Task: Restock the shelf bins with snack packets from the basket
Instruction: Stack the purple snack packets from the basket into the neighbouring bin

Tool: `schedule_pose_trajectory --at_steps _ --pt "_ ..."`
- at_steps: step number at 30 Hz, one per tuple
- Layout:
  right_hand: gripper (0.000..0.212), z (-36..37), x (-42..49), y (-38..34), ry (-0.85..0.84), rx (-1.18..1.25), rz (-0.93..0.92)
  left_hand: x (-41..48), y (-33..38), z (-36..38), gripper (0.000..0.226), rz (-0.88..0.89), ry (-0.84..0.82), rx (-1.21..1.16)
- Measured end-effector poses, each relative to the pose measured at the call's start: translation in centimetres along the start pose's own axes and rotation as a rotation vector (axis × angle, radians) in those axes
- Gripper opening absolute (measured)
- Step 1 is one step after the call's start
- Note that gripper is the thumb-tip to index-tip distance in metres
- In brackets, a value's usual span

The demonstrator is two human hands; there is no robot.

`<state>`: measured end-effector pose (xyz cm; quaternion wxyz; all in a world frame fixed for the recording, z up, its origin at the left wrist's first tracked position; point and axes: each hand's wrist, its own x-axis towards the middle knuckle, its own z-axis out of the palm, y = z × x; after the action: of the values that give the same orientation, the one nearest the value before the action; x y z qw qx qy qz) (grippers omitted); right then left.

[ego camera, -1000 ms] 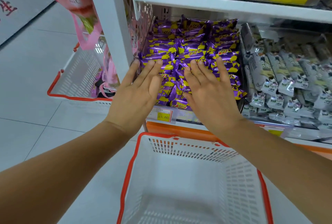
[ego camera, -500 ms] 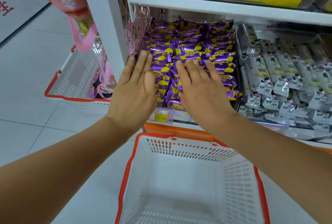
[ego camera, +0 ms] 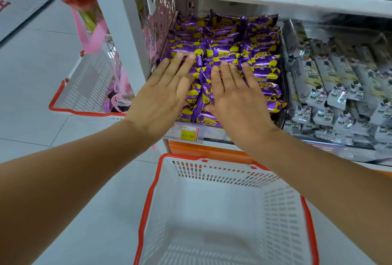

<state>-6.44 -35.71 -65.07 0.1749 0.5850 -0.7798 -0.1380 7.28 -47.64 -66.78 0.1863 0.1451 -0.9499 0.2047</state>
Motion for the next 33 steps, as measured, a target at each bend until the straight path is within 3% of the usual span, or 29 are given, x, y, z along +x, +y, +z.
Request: schedule_pose_trajectory --at_steps 3,7,9,11,15,19,23,28,33 --pt "0.081 0.1 -0.1 -0.1 -0.003 0.003 0.036 0.3 0.3 0.1 0.037 -0.031 -0.013 -0.002" --pt "0.079 -0.2 -0.1 -0.7 -0.001 0.045 0.087 0.8 1.4 -0.4 0.062 -0.185 -0.054 -0.119" --pt "0.079 -0.5 0.0 -0.9 -0.014 0.064 0.091 0.8 1.6 -0.9 0.075 -0.256 -0.181 -0.1" --pt "0.079 -0.8 -0.1 -1.0 -0.012 0.067 0.09 0.4 1.8 -1.0 0.076 -0.273 -0.28 0.004" --pt "0.077 -1.3 -0.4 -0.3 0.027 0.162 0.048 0.0 2.1 -1.2 0.068 -0.294 -0.251 0.009" --pt "0.094 -2.2 -0.2 0.4 -0.089 0.225 -0.004 0.0 1.7 -1.3 0.069 -0.253 -0.224 -0.012" --pt "0.116 -3.1 0.8 1.0 -0.079 0.243 -0.025 -0.2 1.5 -1.3 0.069 -0.229 -0.134 0.019" --pt "0.094 -2.3 1.1 0.9 -0.087 0.326 -0.028 0.0 1.7 -2.3 0.082 -0.234 -0.267 -0.03" --pt "0.089 -1.1 1.6 0.2 -0.08 0.299 -0.032 0.9 1.8 -2.5 0.092 -0.283 -0.394 -0.083"
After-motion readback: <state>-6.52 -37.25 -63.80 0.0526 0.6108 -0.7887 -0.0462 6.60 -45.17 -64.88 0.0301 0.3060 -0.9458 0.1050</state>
